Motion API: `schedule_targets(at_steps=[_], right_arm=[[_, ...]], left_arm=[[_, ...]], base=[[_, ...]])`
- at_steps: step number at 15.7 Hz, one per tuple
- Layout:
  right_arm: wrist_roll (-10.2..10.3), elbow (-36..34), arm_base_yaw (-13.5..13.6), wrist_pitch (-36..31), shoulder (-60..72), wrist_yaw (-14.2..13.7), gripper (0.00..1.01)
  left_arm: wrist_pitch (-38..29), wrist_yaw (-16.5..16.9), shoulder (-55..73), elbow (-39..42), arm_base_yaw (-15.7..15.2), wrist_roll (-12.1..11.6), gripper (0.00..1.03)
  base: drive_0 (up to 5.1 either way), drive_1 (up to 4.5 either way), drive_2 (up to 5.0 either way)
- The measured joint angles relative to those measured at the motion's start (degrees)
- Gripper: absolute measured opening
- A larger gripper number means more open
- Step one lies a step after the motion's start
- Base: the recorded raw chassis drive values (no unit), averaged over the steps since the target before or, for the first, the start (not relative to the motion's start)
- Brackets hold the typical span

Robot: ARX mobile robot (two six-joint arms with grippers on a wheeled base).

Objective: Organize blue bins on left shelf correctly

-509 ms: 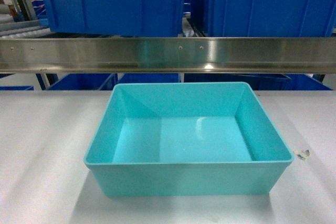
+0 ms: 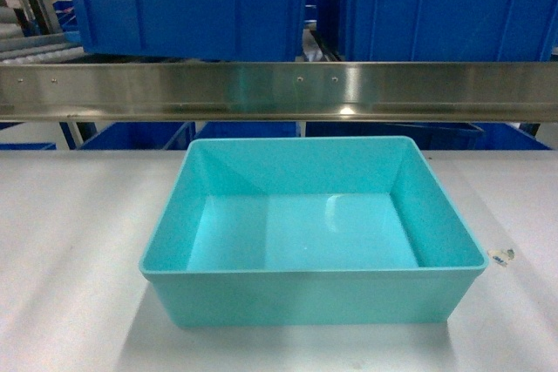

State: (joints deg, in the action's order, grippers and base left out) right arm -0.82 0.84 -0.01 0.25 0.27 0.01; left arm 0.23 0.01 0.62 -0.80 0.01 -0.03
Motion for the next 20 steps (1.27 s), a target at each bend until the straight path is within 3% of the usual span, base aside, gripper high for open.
schedule_targets(at_steps=[1, 4, 6, 7, 11, 13, 14, 15, 17, 20], right_arm=[[0.04, 0.00, 0.22, -0.79, 0.26, -0.24, 0.98], [0.09, 1.11, 12.46, -14.80, 18.88, -9.94, 0.98], [-0.11, 4.22, 15.41, -21.97, 31.41, -12.00, 0.98], [-0.13, 6.23, 15.41, -25.49, 36.94, -11.74, 0.98], [-0.22, 9.27, 15.39, -29.16, 44.92, -10.93, 0.98], [0.00, 14.25, 14.49, -33.42, 56.22, -8.63, 0.98], [1.25, 17.14, 13.38, -33.05, 60.39, -6.51, 0.98], [6.84, 20.28, 12.31, -28.94, 63.71, 1.40, 0.98], [9.03, 20.28, 12.33, -29.03, 63.34, 2.21, 0.98], [9.84, 20.28, 12.33, -29.03, 63.34, 2.21, 0.98]], left_arm=[[-1.18, 0.59, 0.61, 0.00, -0.11, 0.24, 0.98], [-14.58, 4.02, 20.00, -2.43, 0.44, 3.76, 0.98], [-19.41, 2.86, 31.89, -5.16, 3.63, 4.31, 0.98], [-21.73, 2.51, 36.30, -5.90, 4.72, 4.50, 0.98], [-23.89, 2.71, 42.80, -7.19, 5.92, 5.27, 0.98], [-25.16, 3.02, 52.59, -10.80, 8.26, 6.67, 0.98], [-22.53, 2.84, 56.17, -13.18, 9.35, 7.21, 0.98], [-23.12, -1.36, 60.06, -15.50, 10.67, 6.84, 0.98], [-23.08, -1.75, 60.08, -15.52, 10.64, 6.82, 0.98], [-23.08, -1.75, 60.08, -15.52, 10.64, 6.67, 0.98]], base=[[0.0, 0.00, 0.0], [0.0, 0.00, 0.0], [0.0, 0.00, 0.0], [0.0, 0.00, 0.0], [0.0, 0.00, 0.0], [0.0, 0.00, 0.0], [0.0, 0.00, 0.0], [0.0, 0.00, 0.0], [0.0, 0.00, 0.0], [0.0, 0.00, 0.0]])
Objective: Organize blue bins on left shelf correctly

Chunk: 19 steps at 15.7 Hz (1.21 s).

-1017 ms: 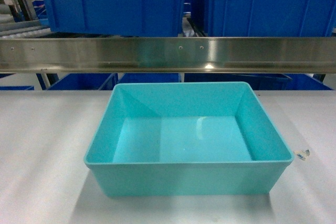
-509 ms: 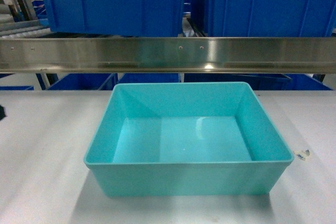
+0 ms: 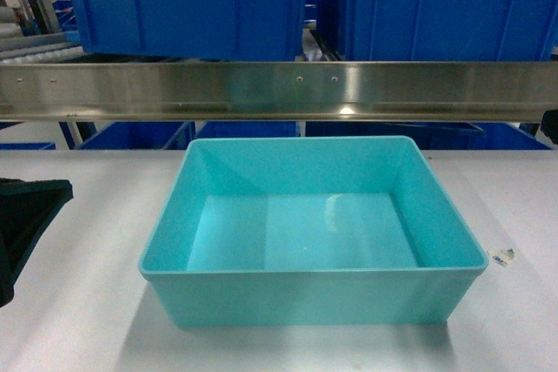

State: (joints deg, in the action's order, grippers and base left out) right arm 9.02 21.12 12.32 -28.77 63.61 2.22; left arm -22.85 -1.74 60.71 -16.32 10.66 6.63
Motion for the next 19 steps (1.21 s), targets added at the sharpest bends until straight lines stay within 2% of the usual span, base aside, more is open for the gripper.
schedule_targets(at_steps=[3, 4, 5, 7, 8, 11, 12, 13, 15, 17, 19], right_arm=[[-0.02, 0.07, 0.00, -1.49, 0.79, -0.26, 0.98], [-0.02, 2.84, 0.09, -2.14, 4.72, 0.31, 0.98], [-0.96, 6.93, 0.85, -1.25, 9.40, 0.26, 0.98], [-3.98, 13.55, 1.64, -2.40, 17.22, 0.83, 0.98], [-5.27, 16.41, 1.86, -1.51, 20.15, 1.92, 0.98], [-8.59, 20.85, 3.19, 4.02, 27.52, 2.69, 0.98], [-10.25, 21.99, 3.87, 6.36, 30.05, 2.27, 0.98], [-12.33, 22.58, 4.13, 5.84, 32.76, 1.36, 0.98], [-14.49, 25.18, 4.17, 8.31, 37.00, 0.31, 0.98], [-14.93, 29.11, 3.65, 10.78, 40.30, -0.28, 0.98], [-14.43, 32.68, 1.88, 13.55, 42.93, 0.92, 0.98]], left_arm=[[-1.29, 0.02, 2.27, -1.14, 0.61, 0.42, 0.98], [-2.14, -0.15, 6.97, -4.83, 1.40, 0.57, 0.98], [-2.75, 0.61, 10.45, -7.98, 2.34, 0.79, 0.98], [-3.82, 1.31, 16.46, -11.74, 3.48, 0.87, 0.98], [-3.85, 0.81, 19.65, -12.41, 3.48, 0.92, 0.98], [-4.46, 0.90, 25.77, -14.01, 3.50, 1.99, 0.98], [-5.55, 0.87, 27.80, -15.15, 3.50, 1.97, 0.98], [-5.14, 0.87, 29.59, -16.24, 3.43, 2.19, 0.98], [-5.55, 1.20, 33.16, -17.68, 2.84, 2.19, 0.98], [-6.95, 1.68, 37.27, -20.52, 2.25, 2.12, 0.98], [-6.78, 2.08, 40.33, -22.88, 2.29, 1.97, 0.98]], base=[[0.0, 0.00, 0.0], [0.0, 0.00, 0.0], [0.0, 0.00, 0.0], [0.0, 0.00, 0.0], [0.0, 0.00, 0.0], [0.0, 0.00, 0.0], [0.0, 0.00, 0.0], [0.0, 0.00, 0.0], [0.0, 0.00, 0.0], [0.0, 0.00, 0.0], [0.0, 0.00, 0.0]])
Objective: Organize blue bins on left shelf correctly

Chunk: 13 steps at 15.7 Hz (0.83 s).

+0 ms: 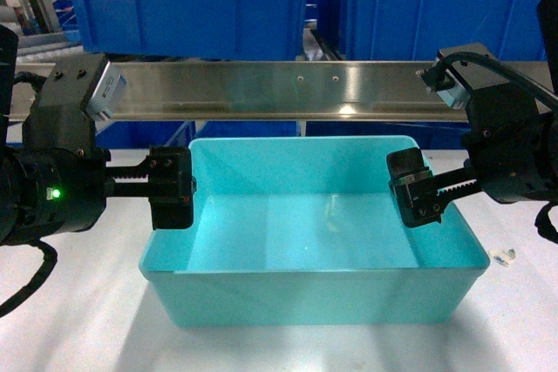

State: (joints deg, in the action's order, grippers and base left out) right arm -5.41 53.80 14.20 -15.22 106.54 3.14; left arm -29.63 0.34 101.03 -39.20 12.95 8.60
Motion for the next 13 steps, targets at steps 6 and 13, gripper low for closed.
schedule_targets(at_steps=[6, 13], right_arm=[[1.97, 4.28, -2.27, 5.88, 4.74, 2.99, 0.98], [2.89, 2.36, -4.11, 1.07, 9.77, 2.27, 0.98]], left_arm=[[2.97, 0.22, 5.03, -4.52, 1.90, 0.52, 0.98], [1.38, -3.43, 12.00, -5.25, 3.13, 2.14, 0.98]], base=[[0.0, 0.00, 0.0], [0.0, 0.00, 0.0]])
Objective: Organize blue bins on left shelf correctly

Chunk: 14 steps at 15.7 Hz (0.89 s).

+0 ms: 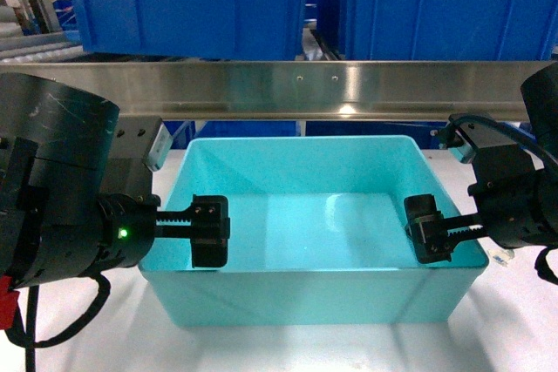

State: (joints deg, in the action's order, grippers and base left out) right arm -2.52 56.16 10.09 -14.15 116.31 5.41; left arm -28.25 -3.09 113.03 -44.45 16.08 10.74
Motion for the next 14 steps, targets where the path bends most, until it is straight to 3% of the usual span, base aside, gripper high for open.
schedule_targets(at_steps=[14], right_arm=[[0.70, 2.43, -1.16, -3.43, 5.60, -0.02, 0.98]], left_arm=[[1.97, 0.11, 5.51, -4.98, -0.37, 2.40, 0.98]], base=[[0.0, 0.00, 0.0]])
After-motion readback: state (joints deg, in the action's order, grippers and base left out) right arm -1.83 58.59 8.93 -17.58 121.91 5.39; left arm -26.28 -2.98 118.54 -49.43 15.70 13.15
